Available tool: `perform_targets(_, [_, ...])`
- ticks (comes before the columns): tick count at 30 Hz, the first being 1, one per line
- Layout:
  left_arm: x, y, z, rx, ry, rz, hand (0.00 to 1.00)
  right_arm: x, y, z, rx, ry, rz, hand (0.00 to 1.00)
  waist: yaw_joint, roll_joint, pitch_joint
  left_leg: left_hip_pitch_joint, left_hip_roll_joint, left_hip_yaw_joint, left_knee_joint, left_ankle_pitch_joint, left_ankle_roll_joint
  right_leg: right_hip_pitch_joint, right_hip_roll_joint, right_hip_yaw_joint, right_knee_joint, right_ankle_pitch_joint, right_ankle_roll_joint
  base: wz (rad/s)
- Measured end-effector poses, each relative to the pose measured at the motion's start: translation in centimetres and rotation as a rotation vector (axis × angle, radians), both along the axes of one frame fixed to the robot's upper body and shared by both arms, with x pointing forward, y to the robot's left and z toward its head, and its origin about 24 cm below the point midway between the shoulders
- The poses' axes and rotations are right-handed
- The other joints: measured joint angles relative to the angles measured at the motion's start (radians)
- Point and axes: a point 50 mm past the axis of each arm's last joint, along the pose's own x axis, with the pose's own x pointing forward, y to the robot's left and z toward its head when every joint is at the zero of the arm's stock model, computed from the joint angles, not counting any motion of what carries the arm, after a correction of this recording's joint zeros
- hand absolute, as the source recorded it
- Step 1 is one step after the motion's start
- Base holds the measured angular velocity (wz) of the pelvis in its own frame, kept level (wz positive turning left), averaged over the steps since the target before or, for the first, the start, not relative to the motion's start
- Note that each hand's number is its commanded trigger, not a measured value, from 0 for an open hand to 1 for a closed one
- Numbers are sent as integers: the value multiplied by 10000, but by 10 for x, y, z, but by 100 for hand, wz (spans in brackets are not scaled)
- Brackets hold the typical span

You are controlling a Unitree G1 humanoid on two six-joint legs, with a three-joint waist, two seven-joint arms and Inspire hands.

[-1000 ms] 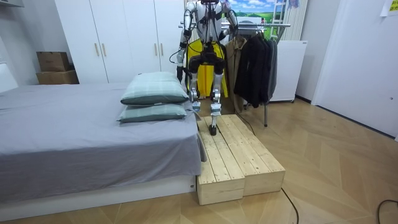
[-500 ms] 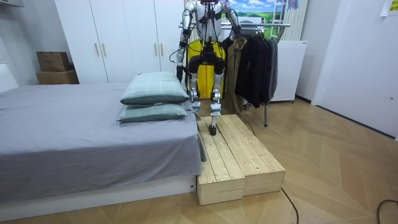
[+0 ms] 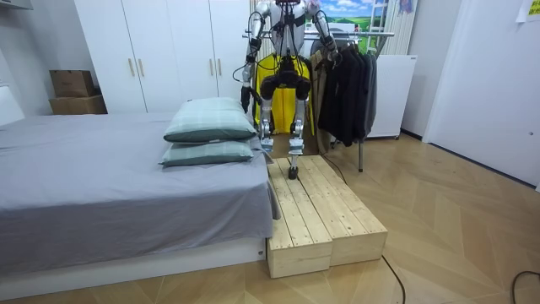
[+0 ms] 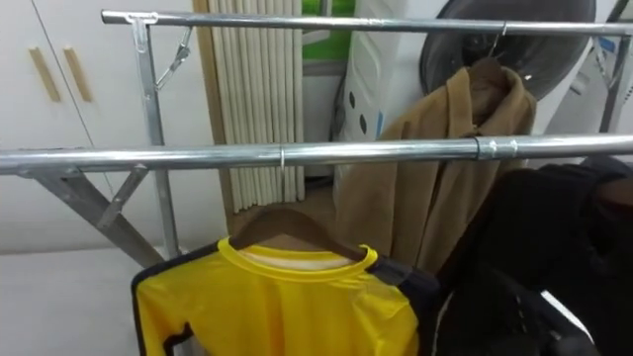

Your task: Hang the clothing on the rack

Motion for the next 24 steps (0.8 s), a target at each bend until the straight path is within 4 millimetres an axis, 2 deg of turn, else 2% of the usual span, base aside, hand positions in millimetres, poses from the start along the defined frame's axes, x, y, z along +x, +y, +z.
perform_targets(5, [-2, -1, 1, 18, -245, -93, 0, -23, -3, -13, -67, 415, -502, 0, 17, -151, 3, 171, -173, 22, -323, 205, 125, 210, -90, -25, -314, 39, -97, 4])
perform_targets(7, [-1, 0, 1, 179, -449, -89, 0, -43, 6, -33, 332, 1013, -879, 0, 35, -272, 21, 167, -205, 31, -321, 196, 142, 321, -76, -12, -478, 67, -39, 11])
perform_targets(9, [0, 0, 1, 225, -559, -100, 0, -54, 17, -46, 719, 1398, -985, 0, 88, -279, 9, 115, -219, 47, -323, 183, 162, 270, -76, 30, -497, 88, -16, 0])
perform_targets(10, [0, 0, 1, 223, -537, -122, 0, -62, 23, -54, 832, 1677, -969, 0, 126, -253, 35, 102, -229, 57, -334, 172, 177, 281, -71, 46, -551, 125, 5, 0])
perform_targets(14, [1, -2, -1, 181, -492, -111, 0, -86, 38, -77, 1257, 2931, -758, 0, 281, -153, 36, 102, -245, 173, -325, 113, 210, 312, -71, 149, -672, 164, 35, -6])
perform_targets(18, [1, -10, -6, 42, -479, 82, 0, -109, 49, -100, 1804, 4000, -1162, 0, 269, 143, -1, 16, -266, 182, -328, 57, 238, 275, -72, 141, -801, 202, 75, 0])
perform_targets(24, [0, -18, -9, -91, -431, 311, 0, -144, 70, -125, 3034, 5238, -2299, 0, 267, 318, 51, 143, -261, 187, -450, 56, 235, 392, -54, 155, -821, 180, 130, 0])
